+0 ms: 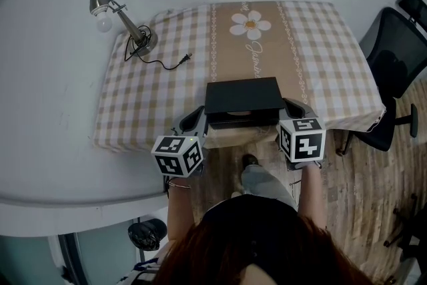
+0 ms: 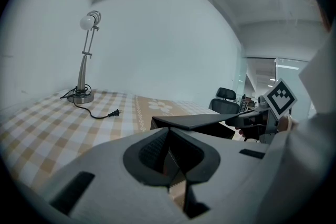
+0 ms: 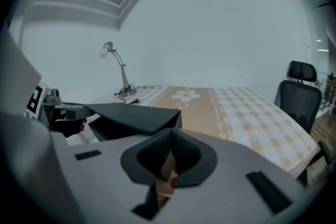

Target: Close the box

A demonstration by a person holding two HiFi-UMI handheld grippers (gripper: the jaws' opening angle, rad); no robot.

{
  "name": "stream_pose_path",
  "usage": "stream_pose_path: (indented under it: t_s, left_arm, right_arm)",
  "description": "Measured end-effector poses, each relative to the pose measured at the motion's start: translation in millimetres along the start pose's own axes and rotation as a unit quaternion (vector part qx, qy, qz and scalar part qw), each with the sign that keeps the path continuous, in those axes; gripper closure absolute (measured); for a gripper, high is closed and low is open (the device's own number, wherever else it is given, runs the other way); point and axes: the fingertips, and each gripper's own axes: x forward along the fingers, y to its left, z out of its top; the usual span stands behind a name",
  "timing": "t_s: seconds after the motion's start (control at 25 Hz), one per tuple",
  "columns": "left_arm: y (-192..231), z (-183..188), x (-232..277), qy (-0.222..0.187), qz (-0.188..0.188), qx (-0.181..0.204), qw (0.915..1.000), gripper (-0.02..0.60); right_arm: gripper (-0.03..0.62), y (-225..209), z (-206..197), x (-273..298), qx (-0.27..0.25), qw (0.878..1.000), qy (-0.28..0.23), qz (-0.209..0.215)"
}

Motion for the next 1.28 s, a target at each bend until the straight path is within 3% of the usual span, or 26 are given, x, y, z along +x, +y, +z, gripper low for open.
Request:
stream_pose_path:
  t_s: [1.28]
  left_arm:
    - [-11.9, -20.3, -18.1, 0.025, 0.001, 0.006, 0.9997, 0.552]
  right_arm:
    - [0.577, 8.1, -19.4, -20.6, 0.002, 1.0, 0.009, 0.004]
